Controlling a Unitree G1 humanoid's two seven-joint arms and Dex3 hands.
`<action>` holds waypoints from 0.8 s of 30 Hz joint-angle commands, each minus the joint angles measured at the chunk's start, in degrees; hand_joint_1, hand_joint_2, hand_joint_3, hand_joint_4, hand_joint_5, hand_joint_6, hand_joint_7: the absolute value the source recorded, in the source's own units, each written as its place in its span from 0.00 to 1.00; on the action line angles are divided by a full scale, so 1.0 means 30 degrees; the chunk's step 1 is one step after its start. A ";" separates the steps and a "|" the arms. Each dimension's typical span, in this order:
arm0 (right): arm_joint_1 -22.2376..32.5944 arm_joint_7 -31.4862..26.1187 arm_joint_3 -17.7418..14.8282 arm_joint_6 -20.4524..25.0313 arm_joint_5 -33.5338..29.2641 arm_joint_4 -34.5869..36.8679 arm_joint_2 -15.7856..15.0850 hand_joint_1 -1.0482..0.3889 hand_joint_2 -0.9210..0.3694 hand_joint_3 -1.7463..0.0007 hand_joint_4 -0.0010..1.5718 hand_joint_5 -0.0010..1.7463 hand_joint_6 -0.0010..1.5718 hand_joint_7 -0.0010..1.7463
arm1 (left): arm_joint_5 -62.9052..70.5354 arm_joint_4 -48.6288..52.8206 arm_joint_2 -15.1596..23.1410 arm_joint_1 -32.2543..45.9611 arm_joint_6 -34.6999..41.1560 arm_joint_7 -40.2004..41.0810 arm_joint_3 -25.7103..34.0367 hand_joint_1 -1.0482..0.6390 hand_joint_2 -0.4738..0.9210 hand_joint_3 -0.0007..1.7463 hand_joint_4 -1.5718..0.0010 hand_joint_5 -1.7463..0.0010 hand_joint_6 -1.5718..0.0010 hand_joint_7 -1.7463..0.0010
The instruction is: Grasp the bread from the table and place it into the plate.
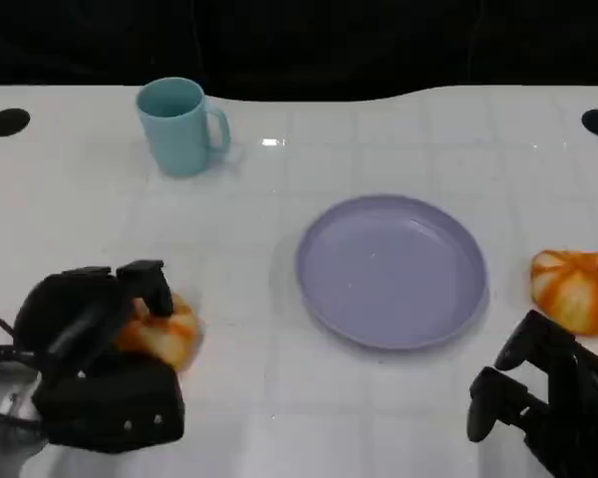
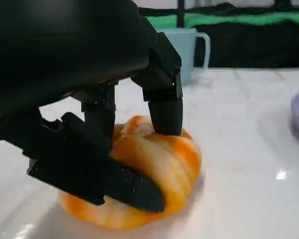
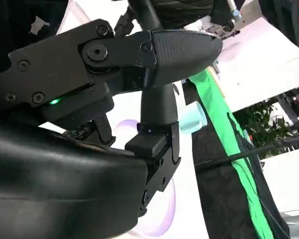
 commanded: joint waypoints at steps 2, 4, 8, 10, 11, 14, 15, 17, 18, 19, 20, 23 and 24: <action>-0.0209 0.0113 -0.0434 -0.0042 0.0235 0.0338 -0.0270 0.32 0.00 0.78 0.48 1.00 0.38 0.91 | -0.1960 -0.1468 -0.0676 -0.0711 0.0307 -0.0939 0.1064 0.48 0.74 0.70 0.44 0.00 0.56 0.00; -0.0277 0.0166 -0.0482 0.0064 0.0369 0.0435 -0.0249 0.32 0.00 0.78 0.47 1.00 0.37 0.91 | -0.2271 -0.1906 -0.0760 -0.0789 0.0486 -0.1271 0.1226 0.49 0.71 0.72 0.43 0.00 0.55 0.00; -0.0395 0.0417 -0.0507 -0.0209 0.0286 0.0757 -0.0238 0.31 0.00 0.78 0.48 1.00 0.37 0.91 | -0.2835 -0.3038 -0.0883 -0.0958 0.1259 -0.2494 0.1450 0.49 0.69 0.73 0.44 0.00 0.55 0.00; -0.0367 0.0322 -0.0489 -0.0169 0.0216 0.0676 -0.0243 0.32 0.00 0.78 0.48 1.00 0.37 0.91 | -0.3217 -0.3497 -0.0972 -0.1005 0.1502 -0.3124 0.1555 0.50 0.69 0.73 0.44 0.00 0.55 0.00; -0.0367 0.0331 -0.0490 -0.0178 0.0231 0.0671 -0.0227 0.32 0.00 0.78 0.47 1.00 0.37 0.91 | -0.3360 -0.3725 -0.1022 -0.1067 0.1618 -0.3431 0.1571 0.50 0.69 0.73 0.45 0.00 0.55 0.00; -0.0374 0.0331 -0.0492 -0.0199 0.0219 0.0685 -0.0223 0.32 0.00 0.78 0.47 1.00 0.37 0.91 | -0.3603 -0.4305 -0.1202 -0.1221 0.1954 -0.4014 0.1567 0.51 0.68 0.74 0.45 0.00 0.55 0.00; -0.0383 0.0346 -0.0488 -0.0211 0.0206 0.0691 -0.0236 0.32 0.00 0.78 0.47 1.00 0.37 0.91 | -0.3636 -0.4415 -0.1319 -0.1330 0.1938 -0.4116 0.1550 0.51 0.68 0.74 0.45 0.00 0.55 0.00; -0.0407 0.0383 -0.0488 -0.0235 0.0191 0.0721 -0.0258 0.32 0.00 0.78 0.48 1.00 0.37 0.92 | -0.3635 -0.4529 -0.1612 -0.1592 0.1932 -0.4269 0.1503 0.51 0.68 0.75 0.45 0.00 0.55 0.00; -0.0412 0.0391 -0.0488 -0.0237 0.0187 0.0726 -0.0266 0.31 0.00 0.78 0.48 1.00 0.37 0.92 | -0.3614 -0.4529 -0.1711 -0.1678 0.1911 -0.4293 0.1493 0.51 0.68 0.75 0.44 0.00 0.54 0.00; -0.0439 0.0335 -0.0476 -0.0248 0.0110 0.0754 -0.0271 0.31 0.00 0.78 0.48 1.00 0.37 0.92 | -0.3594 -0.4343 -0.1835 -0.1889 0.1702 -0.4253 0.1432 0.51 0.68 0.75 0.44 0.00 0.54 0.00; -0.0459 0.0293 -0.0467 -0.0255 0.0052 0.0773 -0.0273 0.31 0.00 0.78 0.48 1.00 0.37 0.92 | -0.3577 -0.4194 -0.1914 -0.2033 0.1535 -0.4218 0.1396 0.51 0.66 0.76 0.44 0.00 0.54 0.00; -0.0481 0.0257 -0.0466 -0.0260 -0.0018 0.0794 -0.0261 0.31 0.00 0.79 0.48 1.00 0.37 0.92 | -0.3540 -0.3978 -0.2005 -0.2189 0.1311 -0.4195 0.1401 0.51 0.65 0.77 0.43 0.00 0.54 0.00; -0.0483 0.0260 -0.0470 -0.0258 -0.0025 0.0795 -0.0255 0.31 0.00 0.79 0.48 1.00 0.37 0.92 | -0.3532 -0.3946 -0.2013 -0.2202 0.1280 -0.4195 0.1413 0.51 0.65 0.77 0.43 0.00 0.54 0.00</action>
